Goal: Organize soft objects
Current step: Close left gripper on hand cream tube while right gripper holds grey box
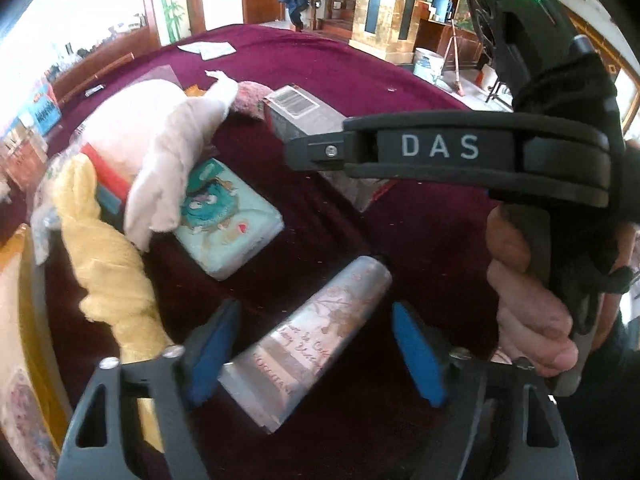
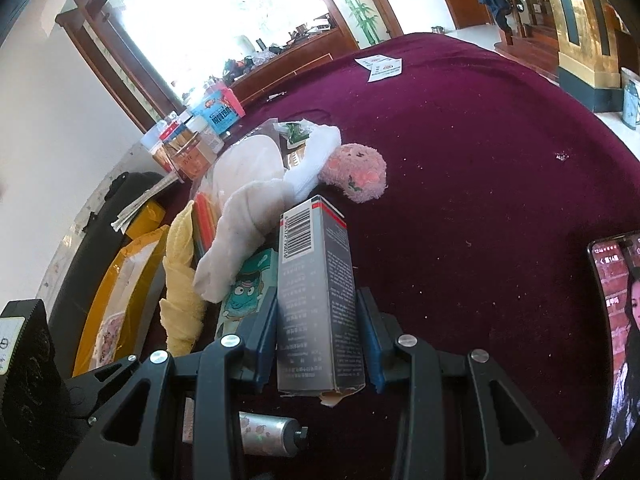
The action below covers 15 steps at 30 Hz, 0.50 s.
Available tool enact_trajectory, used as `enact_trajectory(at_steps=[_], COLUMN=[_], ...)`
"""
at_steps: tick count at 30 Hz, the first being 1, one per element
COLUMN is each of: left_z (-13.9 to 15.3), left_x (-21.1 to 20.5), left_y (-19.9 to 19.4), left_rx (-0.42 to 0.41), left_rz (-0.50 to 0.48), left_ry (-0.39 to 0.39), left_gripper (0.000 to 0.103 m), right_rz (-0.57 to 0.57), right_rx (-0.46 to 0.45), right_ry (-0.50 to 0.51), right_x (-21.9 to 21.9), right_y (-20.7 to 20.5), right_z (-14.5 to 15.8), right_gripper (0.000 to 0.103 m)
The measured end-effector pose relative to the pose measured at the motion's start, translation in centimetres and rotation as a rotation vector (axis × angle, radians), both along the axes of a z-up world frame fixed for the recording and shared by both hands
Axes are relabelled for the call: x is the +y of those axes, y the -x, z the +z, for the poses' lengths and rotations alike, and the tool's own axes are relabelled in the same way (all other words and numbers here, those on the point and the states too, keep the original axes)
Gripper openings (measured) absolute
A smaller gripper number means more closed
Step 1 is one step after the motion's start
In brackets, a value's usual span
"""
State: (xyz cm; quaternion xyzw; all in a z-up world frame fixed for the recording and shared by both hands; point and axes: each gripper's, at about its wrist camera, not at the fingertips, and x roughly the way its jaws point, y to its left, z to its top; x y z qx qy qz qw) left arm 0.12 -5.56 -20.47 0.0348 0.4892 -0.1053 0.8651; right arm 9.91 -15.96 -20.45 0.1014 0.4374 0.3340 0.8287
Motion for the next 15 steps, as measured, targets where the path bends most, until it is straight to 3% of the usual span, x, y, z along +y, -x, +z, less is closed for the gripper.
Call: enact_trajectory(at_steps=[2, 5, 13, 15], left_z=[0.0, 0.1, 0.1, -0.3], left_x=[0.2, 0.5, 0.4, 0.0], left_y=[0.2, 0.4, -0.8, -1.5], left_rx=[-0.007, -0.010, 0.003, 0.004], left_rz=[0.001, 0.008, 0.024, 0.015], left_ry=[-0.027, -0.056, -0.048, -0.061], left_gripper=[0.060, 0.051, 0.053, 0.049], right_rz=[-0.003, -0.004, -0.014, -0.014], right_rx=[0.000, 0.002, 0.016, 0.019], right_ry=[-0.007, -0.011, -0.020, -0.020], right_x=[-0.2, -0.4, -0.5, -0.5], right_y=[0.0, -0.1, 0.0, -0.1], right_z=[0.0, 0.0, -0.1, -0.1], right_gripper=[0.036, 0.036, 0.036, 0.036])
